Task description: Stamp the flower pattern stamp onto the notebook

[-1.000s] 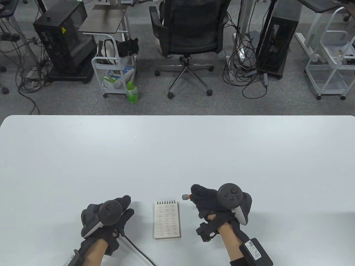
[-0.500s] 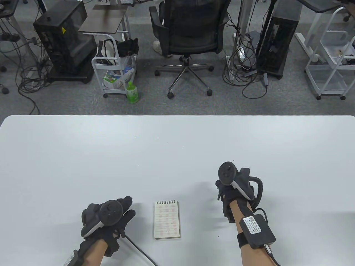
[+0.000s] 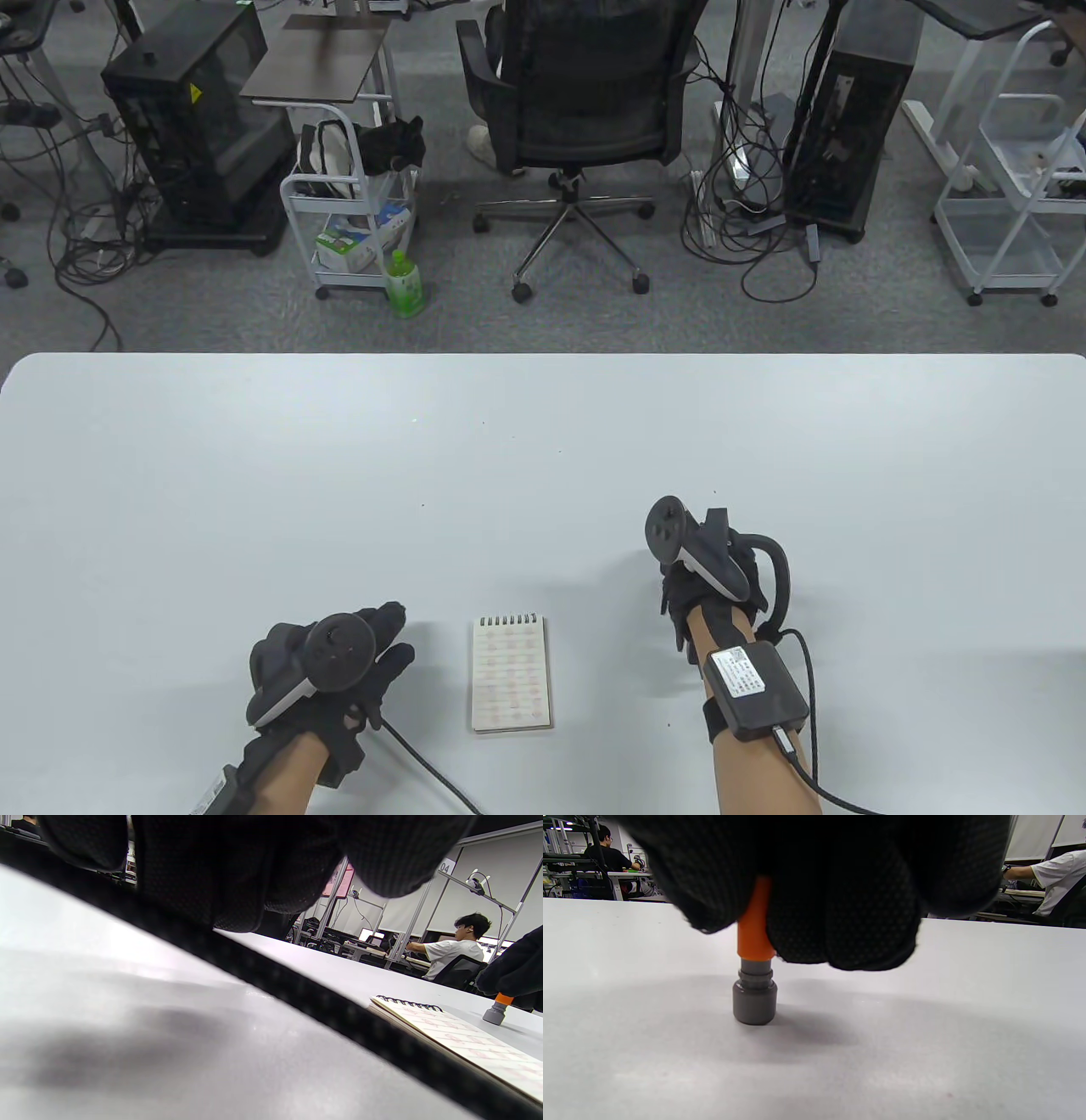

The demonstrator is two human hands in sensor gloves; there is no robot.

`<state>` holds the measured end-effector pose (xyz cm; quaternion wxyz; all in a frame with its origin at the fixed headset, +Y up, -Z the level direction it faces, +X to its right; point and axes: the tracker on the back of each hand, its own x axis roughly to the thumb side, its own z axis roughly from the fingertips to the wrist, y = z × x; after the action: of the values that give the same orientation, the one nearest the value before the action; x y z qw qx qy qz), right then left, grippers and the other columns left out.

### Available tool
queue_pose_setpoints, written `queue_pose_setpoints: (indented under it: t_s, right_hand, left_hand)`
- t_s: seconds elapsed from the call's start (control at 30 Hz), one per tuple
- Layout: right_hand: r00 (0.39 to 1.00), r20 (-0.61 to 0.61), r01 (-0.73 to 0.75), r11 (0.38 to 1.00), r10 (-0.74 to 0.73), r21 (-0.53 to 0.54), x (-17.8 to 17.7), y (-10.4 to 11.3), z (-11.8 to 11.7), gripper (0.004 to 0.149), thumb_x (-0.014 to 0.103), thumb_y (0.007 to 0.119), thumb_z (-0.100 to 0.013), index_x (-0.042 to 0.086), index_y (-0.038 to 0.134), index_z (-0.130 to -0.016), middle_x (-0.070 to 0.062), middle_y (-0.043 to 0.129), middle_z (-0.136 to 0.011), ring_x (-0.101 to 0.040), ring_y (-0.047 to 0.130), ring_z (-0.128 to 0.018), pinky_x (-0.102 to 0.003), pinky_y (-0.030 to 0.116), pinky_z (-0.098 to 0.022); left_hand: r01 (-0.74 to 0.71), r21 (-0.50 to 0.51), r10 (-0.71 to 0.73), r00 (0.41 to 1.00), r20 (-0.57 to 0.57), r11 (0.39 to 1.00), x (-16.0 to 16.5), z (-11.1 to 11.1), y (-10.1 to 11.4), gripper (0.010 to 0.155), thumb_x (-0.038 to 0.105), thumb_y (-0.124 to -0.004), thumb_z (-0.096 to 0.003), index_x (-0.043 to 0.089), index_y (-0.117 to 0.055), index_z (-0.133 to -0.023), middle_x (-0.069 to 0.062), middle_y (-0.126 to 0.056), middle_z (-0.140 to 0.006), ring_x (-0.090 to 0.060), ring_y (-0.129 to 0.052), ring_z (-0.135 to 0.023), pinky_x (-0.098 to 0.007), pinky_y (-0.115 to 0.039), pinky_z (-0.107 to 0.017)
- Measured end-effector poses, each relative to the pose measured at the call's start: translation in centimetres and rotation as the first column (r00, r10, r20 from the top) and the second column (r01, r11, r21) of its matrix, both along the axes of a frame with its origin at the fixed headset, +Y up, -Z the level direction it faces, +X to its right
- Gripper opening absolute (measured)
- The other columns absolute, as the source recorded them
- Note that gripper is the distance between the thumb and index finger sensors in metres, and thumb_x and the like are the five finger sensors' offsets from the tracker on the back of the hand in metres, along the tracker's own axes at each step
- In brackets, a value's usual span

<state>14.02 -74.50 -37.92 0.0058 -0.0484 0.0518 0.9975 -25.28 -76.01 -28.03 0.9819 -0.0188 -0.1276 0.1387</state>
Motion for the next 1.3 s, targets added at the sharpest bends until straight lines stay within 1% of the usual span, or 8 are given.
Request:
queue_pose_setpoints:
  t_s: [0.27,0.43,0.57,0.8,0.97,1.07,1.17,1.3]
  right_hand:
    - [1.0,0.004,0.02,1.0,-0.02,0.003,0.8,1.3,0.5,0.056,0.034,0.089,-0.039,0.018,0.079,-0.091,-0.015,0.091,-0.078,-0.036,0.101,-0.059,-0.058,0.076,-0.051]
    - [0.998,-0.024,0.064,0.995,-0.063,0.081,1.0,3.2,1.7,0.056,0.035,0.089,-0.039,0.018,0.079,-0.091,-0.015,0.088,-0.081,-0.038,0.099,-0.064,-0.058,0.074,-0.052]
    - [0.987,-0.098,0.141,0.977,-0.126,0.162,0.0,4.3,3.6,0.054,0.035,0.088,-0.039,0.018,0.08,-0.09,-0.016,0.087,-0.084,-0.038,0.098,-0.068,-0.058,0.075,-0.053]
    - [0.94,-0.281,0.263,0.935,-0.193,0.237,-3.4,3.6,7.7,0.057,0.039,0.086,-0.039,0.019,0.078,-0.092,-0.017,0.082,-0.089,-0.041,0.094,-0.075,-0.059,0.072,-0.056]
    - [0.895,-0.376,0.338,0.914,-0.239,0.223,-5.1,2.0,9.8,0.057,0.041,0.083,-0.041,0.02,0.076,-0.093,-0.015,0.079,-0.092,-0.041,0.089,-0.083,-0.059,0.068,-0.061]
    - [0.876,-0.437,0.292,0.946,-0.207,0.137,-5.8,0.4,10.3,0.058,0.043,0.081,-0.041,0.021,0.074,-0.094,-0.015,0.074,-0.096,-0.042,0.082,-0.089,-0.061,0.063,-0.064]
    - [0.875,-0.47,0.204,0.968,-0.114,0.145,-6.1,-0.5,10.8,0.059,0.044,0.08,-0.041,0.022,0.073,-0.095,-0.014,0.072,-0.098,-0.043,0.074,-0.095,-0.061,0.061,-0.065]
    - [0.88,-0.465,0.182,0.971,-0.091,0.154,-5.5,-0.9,10.8,0.059,0.045,0.079,-0.041,0.022,0.072,-0.095,-0.014,0.07,-0.1,-0.043,0.069,-0.097,-0.062,0.058,-0.066]
  left_hand:
    - [0.0,-0.002,0.0,1.0,0.001,1.0,0.1,0.0,-0.1,0.063,0.049,-0.073,-0.0419,0.012,-0.077,-0.093,-0.019,-0.084,-0.09,-0.044,-0.09,-0.073,-0.07,-0.06,-0.056]
    - [0.001,-0.004,-0.001,1.0,0.005,1.0,0.1,0.0,0.0,0.064,0.049,-0.073,-0.0419,0.013,-0.077,-0.094,-0.019,-0.084,-0.09,-0.044,-0.09,-0.073,-0.07,-0.06,-0.056]
    - [-0.004,-0.002,0.004,1.0,0.005,1.0,0.1,0.0,0.1,0.064,0.05,-0.073,-0.0421,0.013,-0.076,-0.094,-0.019,-0.083,-0.091,-0.045,-0.089,-0.074,-0.07,-0.06,-0.057]
    - [-0.009,0.012,0.008,1.0,0.011,1.0,0.1,0.1,0.3,0.064,0.05,-0.073,-0.0422,0.013,-0.076,-0.095,-0.02,-0.082,-0.091,-0.045,-0.089,-0.074,-0.07,-0.06,-0.057]
    - [-0.006,0.016,0.006,1.0,0.023,1.0,0.1,0.2,0.3,0.065,0.05,-0.072,-0.0422,0.013,-0.076,-0.095,-0.02,-0.082,-0.092,-0.045,-0.088,-0.075,-0.07,-0.059,-0.057]
    - [-0.004,0.009,0.003,1.0,0.031,1.0,0.2,0.3,0.2,0.065,0.05,-0.072,-0.0422,0.013,-0.075,-0.095,-0.02,-0.082,-0.092,-0.045,-0.088,-0.075,-0.07,-0.059,-0.057]
    - [0.006,0.002,-0.006,0.999,0.032,1.0,0.3,0.2,0.0,0.065,0.051,-0.072,-0.0422,0.013,-0.075,-0.095,-0.02,-0.081,-0.092,-0.045,-0.087,-0.076,-0.07,-0.059,-0.057]
    - [0.01,-0.012,-0.01,0.999,0.035,1.0,0.6,0.2,-0.3,0.065,0.051,-0.071,-0.0423,0.013,-0.074,-0.096,-0.02,-0.08,-0.093,-0.045,-0.087,-0.076,-0.07,-0.058,-0.057]
